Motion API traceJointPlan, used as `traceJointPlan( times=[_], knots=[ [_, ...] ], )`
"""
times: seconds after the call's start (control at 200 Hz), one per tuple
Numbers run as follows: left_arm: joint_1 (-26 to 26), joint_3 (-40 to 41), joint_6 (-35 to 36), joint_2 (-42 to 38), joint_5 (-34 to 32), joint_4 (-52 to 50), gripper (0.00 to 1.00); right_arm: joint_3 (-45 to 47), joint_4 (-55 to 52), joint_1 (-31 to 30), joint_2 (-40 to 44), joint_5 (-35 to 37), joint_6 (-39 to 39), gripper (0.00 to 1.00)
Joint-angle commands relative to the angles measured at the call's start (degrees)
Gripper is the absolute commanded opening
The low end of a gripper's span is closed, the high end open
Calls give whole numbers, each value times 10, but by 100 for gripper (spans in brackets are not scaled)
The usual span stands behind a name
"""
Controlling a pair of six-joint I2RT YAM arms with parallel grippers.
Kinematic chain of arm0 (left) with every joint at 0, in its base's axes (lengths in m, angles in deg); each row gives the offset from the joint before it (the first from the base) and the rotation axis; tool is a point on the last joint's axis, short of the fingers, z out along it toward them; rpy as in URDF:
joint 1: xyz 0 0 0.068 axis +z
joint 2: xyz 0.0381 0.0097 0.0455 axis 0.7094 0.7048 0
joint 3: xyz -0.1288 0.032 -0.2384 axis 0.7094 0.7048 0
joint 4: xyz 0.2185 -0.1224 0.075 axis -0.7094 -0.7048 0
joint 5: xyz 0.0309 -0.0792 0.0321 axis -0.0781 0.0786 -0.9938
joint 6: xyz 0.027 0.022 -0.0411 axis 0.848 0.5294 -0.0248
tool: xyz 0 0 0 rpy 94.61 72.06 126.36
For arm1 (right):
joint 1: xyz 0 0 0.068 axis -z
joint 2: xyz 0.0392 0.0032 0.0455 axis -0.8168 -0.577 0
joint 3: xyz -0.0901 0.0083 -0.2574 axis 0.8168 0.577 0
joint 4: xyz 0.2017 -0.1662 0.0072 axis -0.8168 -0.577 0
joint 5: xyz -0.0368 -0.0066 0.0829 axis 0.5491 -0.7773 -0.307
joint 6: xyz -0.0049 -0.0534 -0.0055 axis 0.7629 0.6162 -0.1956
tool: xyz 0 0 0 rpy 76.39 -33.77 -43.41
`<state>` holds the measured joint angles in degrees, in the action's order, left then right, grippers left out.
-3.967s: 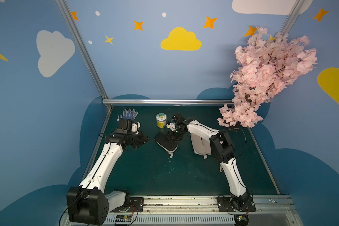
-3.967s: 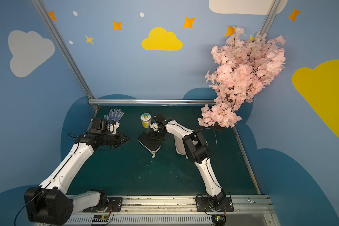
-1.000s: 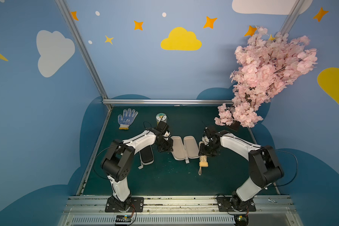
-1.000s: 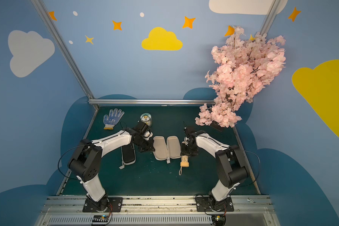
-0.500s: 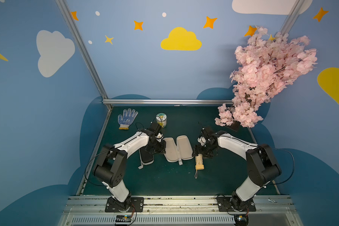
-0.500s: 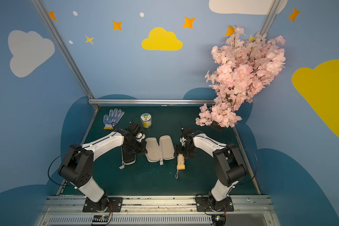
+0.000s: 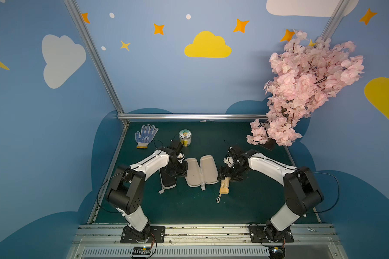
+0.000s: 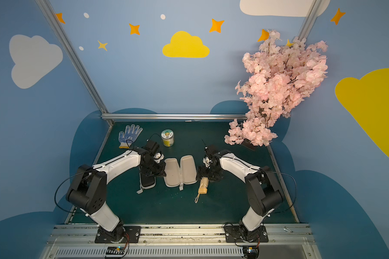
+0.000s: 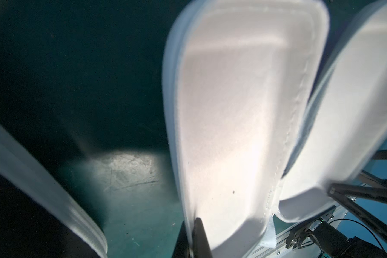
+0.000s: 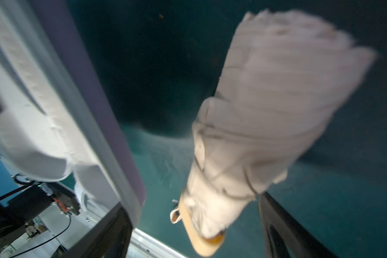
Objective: Put umbrellas into zippered umbrella sleeves
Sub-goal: Place the umbrella at the center of the board, then pick up the umbrella from the center of the board.
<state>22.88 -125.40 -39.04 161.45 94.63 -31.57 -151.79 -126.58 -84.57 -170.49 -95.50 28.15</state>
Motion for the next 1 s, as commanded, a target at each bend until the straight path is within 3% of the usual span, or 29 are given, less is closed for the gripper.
traceJointPlan(
  times=[0.0,0.235,0.496,0.626,0.766,0.876,0.996],
  knots=[
    [11,-8,10,14,-38,-27,4,-21,-91,40,20,44,11,85],
    [3,-16,16,3,-71,-49,4,-22,-76,28,-28,77,1,84],
    [-19,-29,8,-2,-64,-58,4,-40,-40,19,-113,86,-12,77],
    [-39,-52,2,12,-76,-85,5,-56,-43,16,-128,103,-2,66],
    [-43,-68,-8,10,-76,-110,5,-58,-44,11,-80,100,14,43],
    [-44,-70,-15,3,-62,-110,5,-98,-82,-13,-35,112,27,41],
    [-44,-66,-25,8,-45,-92,5,-147,-96,-52,-44,80,20,40]
  ],
)
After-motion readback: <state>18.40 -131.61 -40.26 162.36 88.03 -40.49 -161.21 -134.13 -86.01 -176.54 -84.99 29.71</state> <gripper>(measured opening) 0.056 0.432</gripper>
